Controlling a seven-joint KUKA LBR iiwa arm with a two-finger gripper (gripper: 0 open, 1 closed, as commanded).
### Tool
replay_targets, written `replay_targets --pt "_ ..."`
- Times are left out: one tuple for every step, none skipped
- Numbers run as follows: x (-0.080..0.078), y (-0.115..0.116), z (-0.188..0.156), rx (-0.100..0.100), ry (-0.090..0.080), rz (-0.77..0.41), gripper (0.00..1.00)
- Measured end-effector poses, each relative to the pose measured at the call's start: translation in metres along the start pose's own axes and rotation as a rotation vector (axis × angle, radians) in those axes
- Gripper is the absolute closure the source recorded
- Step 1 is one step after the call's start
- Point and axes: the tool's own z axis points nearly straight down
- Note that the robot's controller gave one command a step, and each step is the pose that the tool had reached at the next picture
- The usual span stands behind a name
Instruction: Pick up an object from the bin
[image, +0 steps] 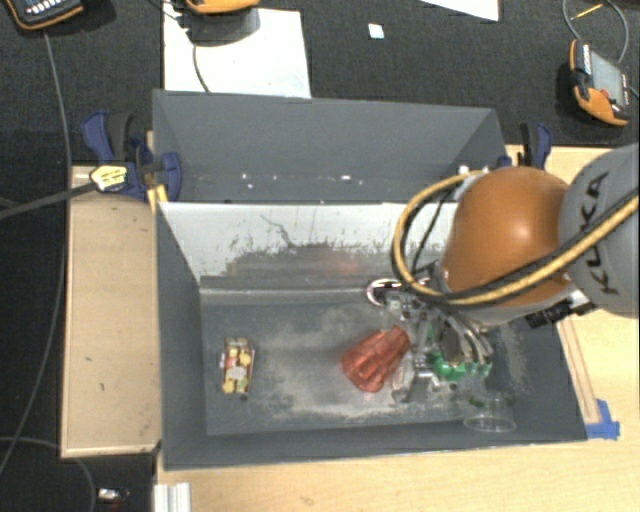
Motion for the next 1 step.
replay_targets --pt "-0.0017 -0.0003 -0.0037 0.0 -0.008 0.003 0.0"
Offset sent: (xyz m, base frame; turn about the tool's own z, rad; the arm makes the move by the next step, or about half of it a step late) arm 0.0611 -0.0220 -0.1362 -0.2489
